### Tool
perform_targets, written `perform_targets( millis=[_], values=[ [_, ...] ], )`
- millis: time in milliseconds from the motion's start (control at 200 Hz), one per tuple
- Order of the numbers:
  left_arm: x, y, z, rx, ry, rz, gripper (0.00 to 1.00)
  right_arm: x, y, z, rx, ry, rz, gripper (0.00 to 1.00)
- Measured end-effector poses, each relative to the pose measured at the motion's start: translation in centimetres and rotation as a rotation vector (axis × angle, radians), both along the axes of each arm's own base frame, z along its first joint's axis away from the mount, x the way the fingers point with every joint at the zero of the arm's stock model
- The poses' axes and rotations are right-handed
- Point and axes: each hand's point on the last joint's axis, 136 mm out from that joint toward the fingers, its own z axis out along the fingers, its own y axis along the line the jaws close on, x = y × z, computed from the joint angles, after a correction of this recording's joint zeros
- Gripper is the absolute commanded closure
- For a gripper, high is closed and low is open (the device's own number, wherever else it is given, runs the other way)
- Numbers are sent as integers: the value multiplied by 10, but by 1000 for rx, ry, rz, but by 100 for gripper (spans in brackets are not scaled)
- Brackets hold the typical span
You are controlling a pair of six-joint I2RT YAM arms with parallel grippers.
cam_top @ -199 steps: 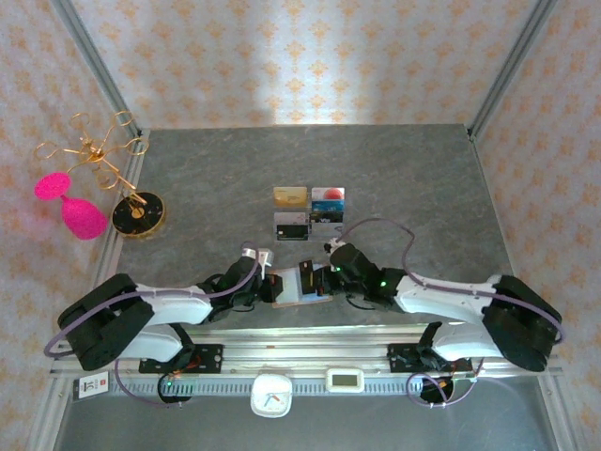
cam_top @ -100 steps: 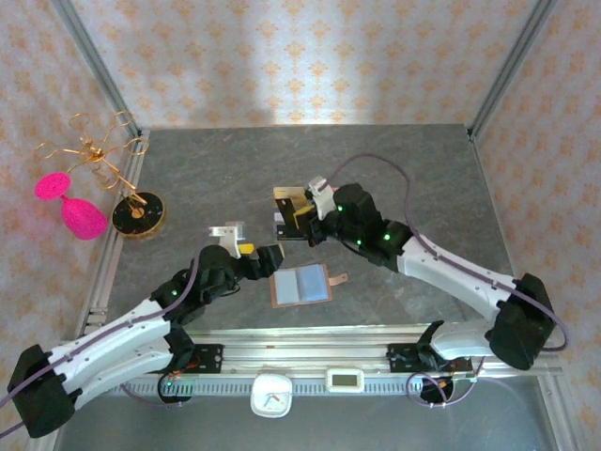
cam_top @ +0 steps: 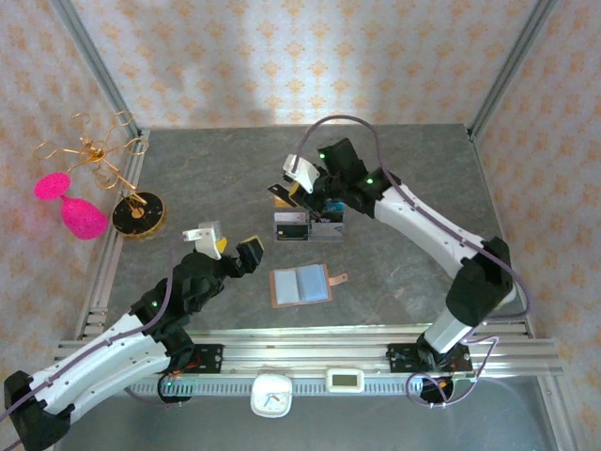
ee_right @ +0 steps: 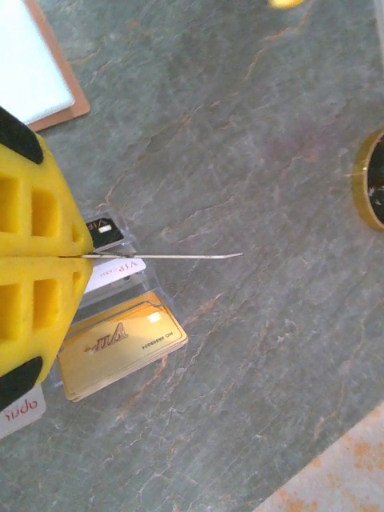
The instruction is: Take the credit cards out of the card holder
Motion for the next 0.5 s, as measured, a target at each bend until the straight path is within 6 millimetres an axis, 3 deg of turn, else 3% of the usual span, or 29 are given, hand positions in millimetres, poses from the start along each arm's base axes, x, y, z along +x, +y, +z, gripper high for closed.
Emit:
perform_targets(
  millis=[230,501],
  values=[
    [5,14,6,61,-47,67,1,8,9,-48,-181,38,162,100],
    [16,22,7,118,-74,134,1,-3,0,-96,-330,99,306,100]
  ],
)
